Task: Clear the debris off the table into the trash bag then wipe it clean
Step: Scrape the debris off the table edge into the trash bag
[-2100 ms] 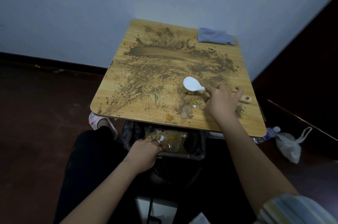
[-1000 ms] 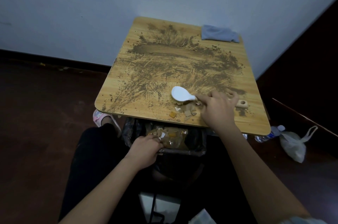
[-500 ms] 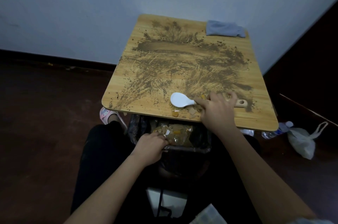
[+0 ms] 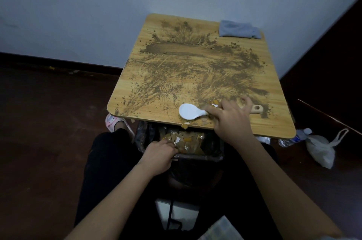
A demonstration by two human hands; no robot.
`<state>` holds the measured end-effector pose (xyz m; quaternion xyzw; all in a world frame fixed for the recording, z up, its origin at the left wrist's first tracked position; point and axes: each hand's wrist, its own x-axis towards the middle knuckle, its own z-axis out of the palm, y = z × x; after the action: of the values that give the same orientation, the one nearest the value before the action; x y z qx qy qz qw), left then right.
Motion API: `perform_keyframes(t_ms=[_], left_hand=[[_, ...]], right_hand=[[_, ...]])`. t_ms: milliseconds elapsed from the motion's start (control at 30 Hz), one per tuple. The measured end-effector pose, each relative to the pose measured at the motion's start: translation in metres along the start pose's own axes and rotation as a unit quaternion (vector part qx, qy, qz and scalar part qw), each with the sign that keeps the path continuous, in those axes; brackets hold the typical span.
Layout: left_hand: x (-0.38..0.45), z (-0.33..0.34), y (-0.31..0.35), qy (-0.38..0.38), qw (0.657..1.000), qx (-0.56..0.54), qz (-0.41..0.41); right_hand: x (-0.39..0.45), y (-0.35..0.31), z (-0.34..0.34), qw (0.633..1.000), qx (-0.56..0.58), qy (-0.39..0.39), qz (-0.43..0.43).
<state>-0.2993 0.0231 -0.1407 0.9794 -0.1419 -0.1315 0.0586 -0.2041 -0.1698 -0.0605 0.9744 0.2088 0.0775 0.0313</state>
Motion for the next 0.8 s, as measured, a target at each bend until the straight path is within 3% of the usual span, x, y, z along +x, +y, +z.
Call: perform_keyframes(t_ms=[333,800], left_hand=[[0.001,-0.001,-0.001,-0.003,1.0,-0.003,-0.004],[0.005,-0.001,0.005,-0.009,1.0,0.002,0.004]], right_hand=[[-0.012,0.006,-0.004,0.997,0.049,0.059,-0.031],[0.006,0.052,0.011,0.979,0.049,0.025,0.196]])
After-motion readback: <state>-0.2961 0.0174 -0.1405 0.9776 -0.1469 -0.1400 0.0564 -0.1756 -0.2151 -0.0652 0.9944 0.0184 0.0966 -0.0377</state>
